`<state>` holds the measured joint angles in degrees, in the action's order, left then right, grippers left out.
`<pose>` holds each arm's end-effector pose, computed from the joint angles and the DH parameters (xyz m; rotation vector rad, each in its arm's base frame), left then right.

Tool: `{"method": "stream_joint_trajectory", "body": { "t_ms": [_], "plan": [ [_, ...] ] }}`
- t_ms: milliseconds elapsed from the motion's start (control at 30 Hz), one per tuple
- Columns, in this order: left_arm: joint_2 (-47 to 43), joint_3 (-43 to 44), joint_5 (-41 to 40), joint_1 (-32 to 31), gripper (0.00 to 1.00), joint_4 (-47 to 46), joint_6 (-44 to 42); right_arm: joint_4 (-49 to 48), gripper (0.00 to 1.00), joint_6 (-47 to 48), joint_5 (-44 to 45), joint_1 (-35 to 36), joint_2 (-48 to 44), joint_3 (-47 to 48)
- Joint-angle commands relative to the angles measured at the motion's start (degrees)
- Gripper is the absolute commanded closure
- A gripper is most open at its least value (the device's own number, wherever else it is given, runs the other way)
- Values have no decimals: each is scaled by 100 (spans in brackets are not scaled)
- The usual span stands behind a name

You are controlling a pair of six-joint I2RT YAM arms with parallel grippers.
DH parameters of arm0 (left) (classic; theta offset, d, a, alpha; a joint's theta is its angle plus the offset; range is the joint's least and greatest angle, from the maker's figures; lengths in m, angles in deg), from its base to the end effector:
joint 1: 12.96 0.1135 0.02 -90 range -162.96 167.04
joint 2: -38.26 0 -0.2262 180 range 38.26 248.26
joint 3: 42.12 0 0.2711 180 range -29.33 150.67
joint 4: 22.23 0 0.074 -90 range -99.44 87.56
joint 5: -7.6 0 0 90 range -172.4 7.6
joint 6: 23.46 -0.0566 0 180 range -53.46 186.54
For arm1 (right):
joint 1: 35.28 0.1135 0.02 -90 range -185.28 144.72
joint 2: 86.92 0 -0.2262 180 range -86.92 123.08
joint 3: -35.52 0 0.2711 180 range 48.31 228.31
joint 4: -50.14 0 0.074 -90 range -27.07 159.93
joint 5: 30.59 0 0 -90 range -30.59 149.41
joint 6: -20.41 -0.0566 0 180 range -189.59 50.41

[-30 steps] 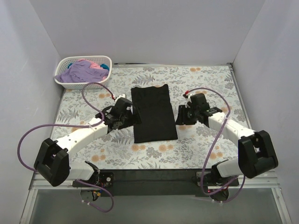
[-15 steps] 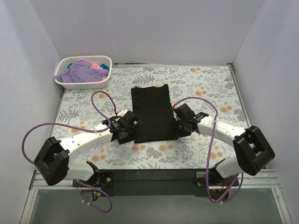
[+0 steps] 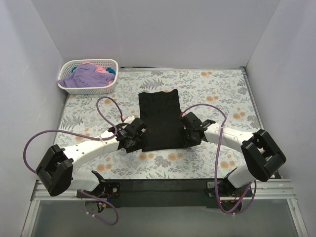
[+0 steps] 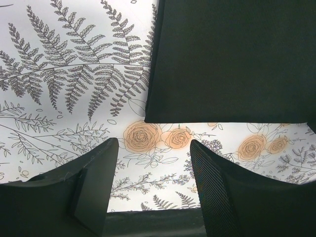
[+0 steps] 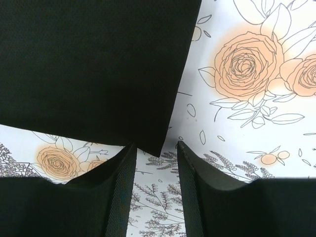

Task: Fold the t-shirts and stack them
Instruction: Fold the tshirt

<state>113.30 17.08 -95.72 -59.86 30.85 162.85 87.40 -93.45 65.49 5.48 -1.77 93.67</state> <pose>0.1932 -0.1874 0.1376 -1.2173 2.5015 -0.3886 0.2304 0.1907 0.0985 -0.3642 2.6742 0.2084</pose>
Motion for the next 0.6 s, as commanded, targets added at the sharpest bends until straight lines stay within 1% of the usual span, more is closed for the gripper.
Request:
{"method": "stream_joint_trajectory", "body": {
  "t_ms": [0,167,267,367,400,500,567],
  "plan": [
    [-130,-9,-197,-39,42,14,63,49,56,-119,156,99,195,69],
    [-96,26,-206,-39,41,75,54,216,63,-154,314,143,283,-10],
    [-8,78,-188,-39,41,110,54,312,70,-172,297,179,336,-89],
    [89,131,-162,-39,41,119,54,392,81,-207,436,275,389,-98],
    [107,149,-162,-48,40,119,63,435,88,-216,463,301,398,-89],
    [256,245,-127,-74,39,145,54,471,99,-216,534,398,433,-45],
    [396,280,-109,-100,39,145,63,471,99,-216,560,425,450,-28]
  ]
}}
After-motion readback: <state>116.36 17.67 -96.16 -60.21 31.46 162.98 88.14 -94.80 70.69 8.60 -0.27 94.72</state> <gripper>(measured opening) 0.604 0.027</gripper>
